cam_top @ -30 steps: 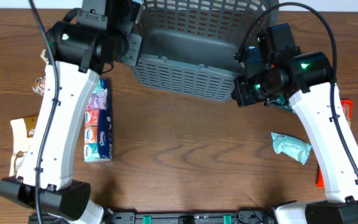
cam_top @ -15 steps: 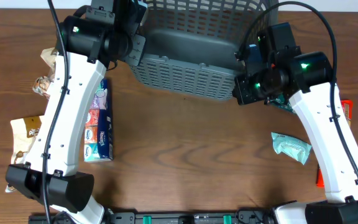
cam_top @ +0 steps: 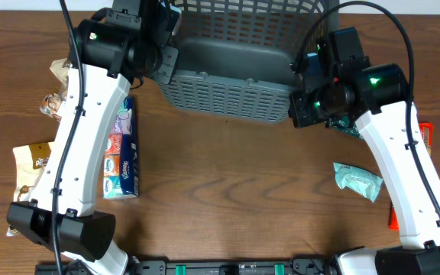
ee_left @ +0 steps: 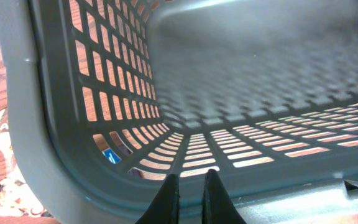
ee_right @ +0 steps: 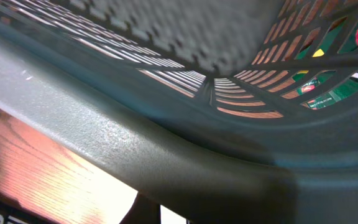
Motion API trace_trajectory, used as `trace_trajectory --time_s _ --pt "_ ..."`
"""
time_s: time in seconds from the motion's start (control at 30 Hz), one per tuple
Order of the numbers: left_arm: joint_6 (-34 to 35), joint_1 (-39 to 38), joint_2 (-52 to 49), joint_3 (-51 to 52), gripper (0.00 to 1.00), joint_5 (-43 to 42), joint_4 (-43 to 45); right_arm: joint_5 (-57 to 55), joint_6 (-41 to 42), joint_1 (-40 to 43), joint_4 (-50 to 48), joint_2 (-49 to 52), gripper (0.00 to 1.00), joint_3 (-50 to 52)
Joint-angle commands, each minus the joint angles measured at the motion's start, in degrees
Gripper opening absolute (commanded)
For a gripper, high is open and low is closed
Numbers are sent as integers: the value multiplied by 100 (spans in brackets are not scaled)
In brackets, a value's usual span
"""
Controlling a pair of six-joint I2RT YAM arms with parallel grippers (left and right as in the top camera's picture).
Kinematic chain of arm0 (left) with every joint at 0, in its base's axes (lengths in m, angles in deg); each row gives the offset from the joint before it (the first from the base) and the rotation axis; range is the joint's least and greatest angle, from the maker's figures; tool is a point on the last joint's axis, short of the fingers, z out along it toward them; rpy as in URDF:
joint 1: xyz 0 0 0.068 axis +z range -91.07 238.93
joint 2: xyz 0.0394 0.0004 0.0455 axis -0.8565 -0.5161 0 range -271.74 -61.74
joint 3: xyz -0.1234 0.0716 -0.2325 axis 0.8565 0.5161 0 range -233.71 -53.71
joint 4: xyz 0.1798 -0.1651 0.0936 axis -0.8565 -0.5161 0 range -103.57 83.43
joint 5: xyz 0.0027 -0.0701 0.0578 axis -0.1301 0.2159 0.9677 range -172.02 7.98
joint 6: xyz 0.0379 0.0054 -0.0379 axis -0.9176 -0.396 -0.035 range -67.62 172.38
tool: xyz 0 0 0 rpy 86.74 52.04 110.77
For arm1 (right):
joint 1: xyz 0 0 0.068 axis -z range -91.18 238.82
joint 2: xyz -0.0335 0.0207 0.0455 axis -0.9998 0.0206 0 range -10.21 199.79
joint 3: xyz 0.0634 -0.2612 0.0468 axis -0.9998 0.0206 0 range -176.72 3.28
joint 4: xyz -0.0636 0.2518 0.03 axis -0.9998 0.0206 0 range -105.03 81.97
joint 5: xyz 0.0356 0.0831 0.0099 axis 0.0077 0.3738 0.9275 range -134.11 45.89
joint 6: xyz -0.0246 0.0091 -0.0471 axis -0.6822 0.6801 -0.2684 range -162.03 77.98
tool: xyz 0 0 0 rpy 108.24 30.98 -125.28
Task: Pack container
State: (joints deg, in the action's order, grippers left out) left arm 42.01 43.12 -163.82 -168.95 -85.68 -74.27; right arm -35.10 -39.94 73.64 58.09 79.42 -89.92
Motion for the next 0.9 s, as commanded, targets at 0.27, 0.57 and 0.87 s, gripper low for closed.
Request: trace_trajectory --time_s 0.27,0.57,0.87 --pt "-48 -37 -92 136 5 4 -551 -223 -39 -4 -98 28 1 20" --pt "-9 -52 -90 136 5 2 -754 -328 -42 39 -247 28 1 20" --pt "-11 -94 -92 136 5 4 -752 -323 -42 111 -306 28 1 20"
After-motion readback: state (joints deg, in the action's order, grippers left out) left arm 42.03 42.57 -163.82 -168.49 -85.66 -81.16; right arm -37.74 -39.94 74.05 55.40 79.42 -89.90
